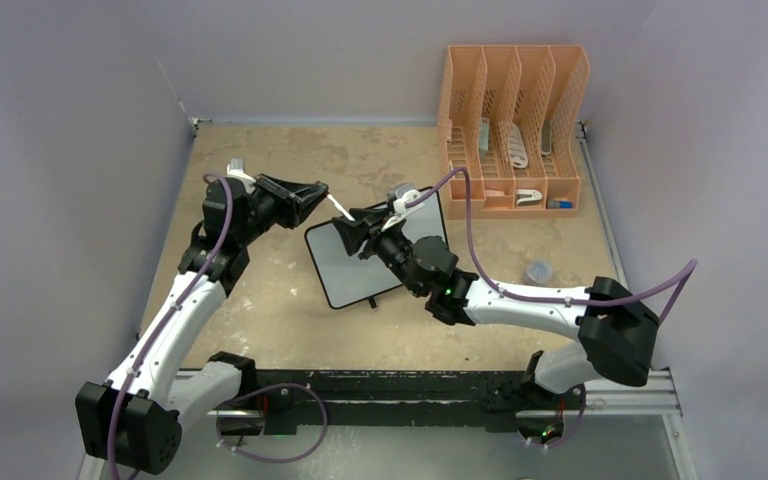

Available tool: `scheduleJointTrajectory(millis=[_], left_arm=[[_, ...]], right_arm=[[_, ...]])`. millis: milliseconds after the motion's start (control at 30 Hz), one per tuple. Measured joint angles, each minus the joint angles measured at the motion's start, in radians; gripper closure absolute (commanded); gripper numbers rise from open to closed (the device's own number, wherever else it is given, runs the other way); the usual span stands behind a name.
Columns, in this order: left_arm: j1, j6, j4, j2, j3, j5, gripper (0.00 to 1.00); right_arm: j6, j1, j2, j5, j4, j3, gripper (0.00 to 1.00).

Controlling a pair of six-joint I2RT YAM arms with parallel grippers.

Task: Write a sentence on the whiteboard
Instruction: Open the whiteboard marker at the center of the board.

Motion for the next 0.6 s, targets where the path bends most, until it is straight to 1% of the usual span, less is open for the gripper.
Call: scheduleJointTrajectory(millis=[233, 367, 467, 533, 600], left_arm=[[-0.005, -0.019, 0.013, 0.0, -0.013, 0.001, 1.0], [-0.006, -0.023, 0.013, 0.0, -0.021, 0.002, 1.0], [-0.008, -0.027, 0.013, 0.001, -0.021, 0.005, 1.0], [-0.011, -0.028, 0.014, 0.001, -0.021, 0.005, 1.0], [-0.012, -0.029, 0.014, 0.001, -0.021, 0.005, 1.0]], right_arm=[[-0.002, 0.001, 0.003, 0.02, 0.032, 0.0, 0.62], [-0.006, 0.002, 0.003, 0.026, 0.042, 0.001, 0.7], [-0.01, 0.002, 0.007, 0.028, 0.044, 0.008, 0.74], [-0.013, 0.002, 0.013, 0.031, 0.047, 0.013, 0.75], [-0.013, 0.002, 0.016, 0.037, 0.048, 0.014, 0.73]])
